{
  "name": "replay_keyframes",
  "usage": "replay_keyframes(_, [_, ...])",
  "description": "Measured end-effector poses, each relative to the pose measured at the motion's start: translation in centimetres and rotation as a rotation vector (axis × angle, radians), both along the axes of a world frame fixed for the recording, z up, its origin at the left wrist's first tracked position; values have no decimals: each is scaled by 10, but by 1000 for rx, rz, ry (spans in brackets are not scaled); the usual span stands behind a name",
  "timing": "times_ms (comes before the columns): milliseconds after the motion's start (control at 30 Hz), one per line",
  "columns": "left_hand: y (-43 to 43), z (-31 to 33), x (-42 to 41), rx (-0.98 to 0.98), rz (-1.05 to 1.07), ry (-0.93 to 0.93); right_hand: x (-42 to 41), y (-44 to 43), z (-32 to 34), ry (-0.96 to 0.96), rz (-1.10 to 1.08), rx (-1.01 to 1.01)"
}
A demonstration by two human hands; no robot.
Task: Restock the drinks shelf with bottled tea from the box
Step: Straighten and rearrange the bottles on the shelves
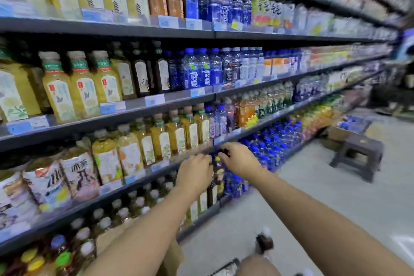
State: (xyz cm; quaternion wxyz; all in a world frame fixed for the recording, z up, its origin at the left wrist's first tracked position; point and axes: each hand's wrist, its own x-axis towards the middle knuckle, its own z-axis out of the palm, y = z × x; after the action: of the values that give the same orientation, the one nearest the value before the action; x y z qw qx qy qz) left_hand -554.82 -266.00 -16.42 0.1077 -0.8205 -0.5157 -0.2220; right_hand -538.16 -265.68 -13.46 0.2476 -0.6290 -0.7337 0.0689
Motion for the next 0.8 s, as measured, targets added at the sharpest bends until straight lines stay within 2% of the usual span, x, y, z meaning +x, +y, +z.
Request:
replay_keyframes(233, [12,-115,91,-259,-183,44,114,-22,-131,49,-145,-232])
replay_keyframes(333, [29,-173,118,-426,-273,49,149,-28,-193,70,-185,-337])
replay_keyframes(500, [47,-276,135,-659,-372,122,170,-34,-294,47,-76,-538])
replay_keyframes(633, [43,-351,119,-771,-327,135,154,-31,-369,-6,-6,-553])
replay_keyframes(800, [46,-424,85,-885,-116,146,109,5,-429,-181,171,-447])
